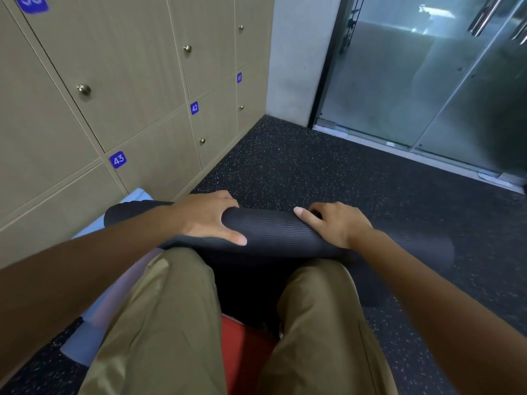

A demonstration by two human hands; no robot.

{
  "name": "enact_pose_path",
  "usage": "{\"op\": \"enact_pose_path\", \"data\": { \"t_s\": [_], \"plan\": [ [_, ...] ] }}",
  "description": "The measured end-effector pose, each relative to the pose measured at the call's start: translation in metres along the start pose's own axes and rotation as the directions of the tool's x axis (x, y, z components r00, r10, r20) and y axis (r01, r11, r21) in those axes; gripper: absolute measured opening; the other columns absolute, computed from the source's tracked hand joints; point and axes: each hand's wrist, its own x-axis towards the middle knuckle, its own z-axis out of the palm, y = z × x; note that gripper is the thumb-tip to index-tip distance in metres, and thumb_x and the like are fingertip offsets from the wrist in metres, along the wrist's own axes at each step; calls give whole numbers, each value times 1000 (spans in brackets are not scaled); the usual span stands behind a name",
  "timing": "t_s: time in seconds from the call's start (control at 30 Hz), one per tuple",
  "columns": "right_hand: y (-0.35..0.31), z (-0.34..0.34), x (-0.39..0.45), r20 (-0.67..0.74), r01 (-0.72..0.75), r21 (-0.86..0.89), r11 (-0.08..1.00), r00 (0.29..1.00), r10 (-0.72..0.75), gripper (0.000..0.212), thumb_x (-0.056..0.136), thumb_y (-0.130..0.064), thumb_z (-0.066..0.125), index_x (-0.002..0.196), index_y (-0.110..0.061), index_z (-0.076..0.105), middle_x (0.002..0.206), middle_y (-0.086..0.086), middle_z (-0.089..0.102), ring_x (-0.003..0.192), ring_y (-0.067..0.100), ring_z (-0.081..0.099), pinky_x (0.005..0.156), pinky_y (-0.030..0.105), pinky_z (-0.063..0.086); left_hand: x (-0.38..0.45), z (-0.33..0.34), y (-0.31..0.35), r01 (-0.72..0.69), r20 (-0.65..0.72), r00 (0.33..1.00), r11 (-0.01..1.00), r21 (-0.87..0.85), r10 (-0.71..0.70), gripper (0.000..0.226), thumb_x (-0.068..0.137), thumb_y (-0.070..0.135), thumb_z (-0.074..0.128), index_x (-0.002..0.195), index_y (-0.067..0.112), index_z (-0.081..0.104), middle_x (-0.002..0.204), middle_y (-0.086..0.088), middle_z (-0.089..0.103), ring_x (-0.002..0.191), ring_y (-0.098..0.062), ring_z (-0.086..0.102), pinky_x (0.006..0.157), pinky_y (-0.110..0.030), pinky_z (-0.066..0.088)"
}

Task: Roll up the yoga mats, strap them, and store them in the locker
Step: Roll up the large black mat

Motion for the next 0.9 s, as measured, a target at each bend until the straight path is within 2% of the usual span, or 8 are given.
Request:
{"op": "enact_pose_path", "data": {
  "t_s": [0.1, 0.2, 0.4, 0.5, 0.57, 0.67, 0.73, 0.9],
  "plan": [
    [2, -3, 16, 144, -63, 80, 995, 988, 51, 78, 82, -93, 13, 87, -34, 65, 96, -4, 66, 94, 21, 62, 92, 46, 50, -8, 19, -6, -70, -130, 987, 974, 216, 100, 105, 59, 93, 63, 144, 35, 42, 136, 17, 48, 121, -12, 53, 99, -37, 47],
    [3, -4, 31, 292, -109, 130, 985, 954, 67, 90, 81, -94, 15, 105, -29, 72, 113, -1, 69, 104, 20, 62, 101, 44, 46, -7, 35, -11, -39, -180, 979, 950, 310, 99, 124, 52, 96, 63, 153, 32, 31, 132, 9, 55, 118, -18, 57, 99, -37, 47],
    [9, -6, 45, 476, -147, 207, 967, 879, 32, 90, 81, -94, 22, 127, -33, 69, 133, -9, 62, 125, 18, 56, 113, 42, 34, 12, 36, -19, -49, -191, 977, 968, 246, 98, 92, 52, 95, 62, 125, 42, 43, 108, 14, 61, 98, -17, 64, 84, -40, 52],
    [17, -4, 46, 375, -53, 273, 961, 925, -56, 78, 73, -96, 36, 112, -36, 69, 116, -12, 67, 113, 14, 61, 103, 37, 43, 16, 32, -21, -48, -169, 982, 977, 206, 84, 82, 54, 91, 66, 117, 44, 45, 106, 15, 63, 96, -17, 64, 82, -39, 51],
    [22, -5, 42, 305, 54, 198, 979, 945, -114, 77, 67, -93, 54, 122, -39, 58, 121, -11, 64, 112, 13, 60, 100, 36, 46, 19, 23, -21, -27, -175, 983, 984, 178, 59, 77, 55, 88, 69, 114, 44, 46, 106, 15, 64, 97, -17, 64, 78, -37, 50],
    [31, -9, 35, 200, 229, -147, 962, 960, -198, 121, 53, -90, 70, 154, -42, 22, 148, -10, 45, 134, 19, 45, 113, 45, 37, 23, 4, -23, 10, -175, 984, 990, 137, 14, 74, 57, 84, 73, 113, 44, 48, 105, 15, 65, 94, -17, 62, 72, -34, 46],
    [40, -15, 33, 104, 252, -295, 922, 967, -231, 136, 52, -86, 74, 160, -40, 4, 152, -6, 39, 139, 23, 39, 117, 45, 32, 22, -12, -22, 33, -187, 982, 993, 110, -12, 74, 56, 83, 75, 113, 45, 49, 99, 15, 63, 89, -16, 59, 74, -36, 51],
    [42, -50, 31, -78, 178, -372, 911, 972, -222, 130, 57, -78, 79, 161, -37, 11, 142, 0, 48, 131, 26, 46, 111, 42, 37, 11, -59, -4, 57, -232, 972, 989, 139, -24, 76, 59, 80, 78, 119, 43, 51, 92, 18, 59, 85, -17, 56, 76, -35, 52]
  ]
}}
